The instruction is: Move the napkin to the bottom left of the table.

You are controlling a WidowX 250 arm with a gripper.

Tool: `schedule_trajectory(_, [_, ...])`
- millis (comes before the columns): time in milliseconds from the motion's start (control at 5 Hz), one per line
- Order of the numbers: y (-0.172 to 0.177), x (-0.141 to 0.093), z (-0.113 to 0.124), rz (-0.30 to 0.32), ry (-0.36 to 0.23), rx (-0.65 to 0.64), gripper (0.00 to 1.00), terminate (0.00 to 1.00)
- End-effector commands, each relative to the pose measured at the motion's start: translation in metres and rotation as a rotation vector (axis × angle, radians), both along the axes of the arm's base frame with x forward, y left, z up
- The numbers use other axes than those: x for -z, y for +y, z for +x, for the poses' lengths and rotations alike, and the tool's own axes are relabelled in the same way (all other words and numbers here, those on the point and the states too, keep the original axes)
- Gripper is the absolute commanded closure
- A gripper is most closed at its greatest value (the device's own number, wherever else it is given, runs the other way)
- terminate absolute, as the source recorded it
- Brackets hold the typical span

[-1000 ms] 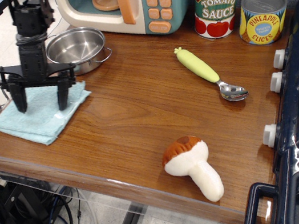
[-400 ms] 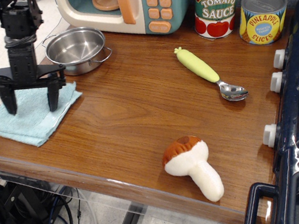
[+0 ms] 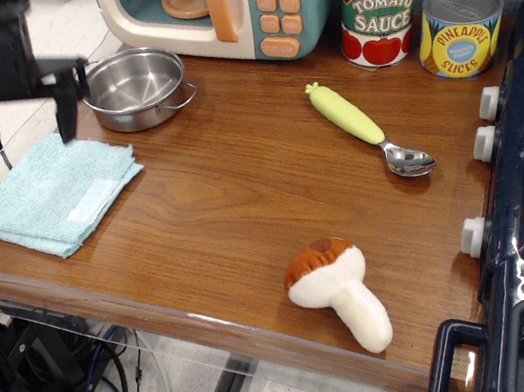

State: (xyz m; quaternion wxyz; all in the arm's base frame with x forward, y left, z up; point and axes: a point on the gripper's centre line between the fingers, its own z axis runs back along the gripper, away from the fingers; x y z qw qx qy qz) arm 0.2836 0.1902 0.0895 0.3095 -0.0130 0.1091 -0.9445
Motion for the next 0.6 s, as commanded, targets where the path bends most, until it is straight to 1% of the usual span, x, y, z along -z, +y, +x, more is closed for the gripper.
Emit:
schedule_trajectory(0, [-0.0019, -0.0214, -0.0084, 0.03, -0.051, 0.007, 0.0, 0.0])
schedule_trajectory(200, [-0.0019, -0.0214, -0.0084, 0.03, -0.051, 0.007, 0.0, 0.0])
schedule_trajectory(400, [-0.0019, -0.0214, -0.0084, 0.03, -0.051, 0.007, 0.0, 1.0])
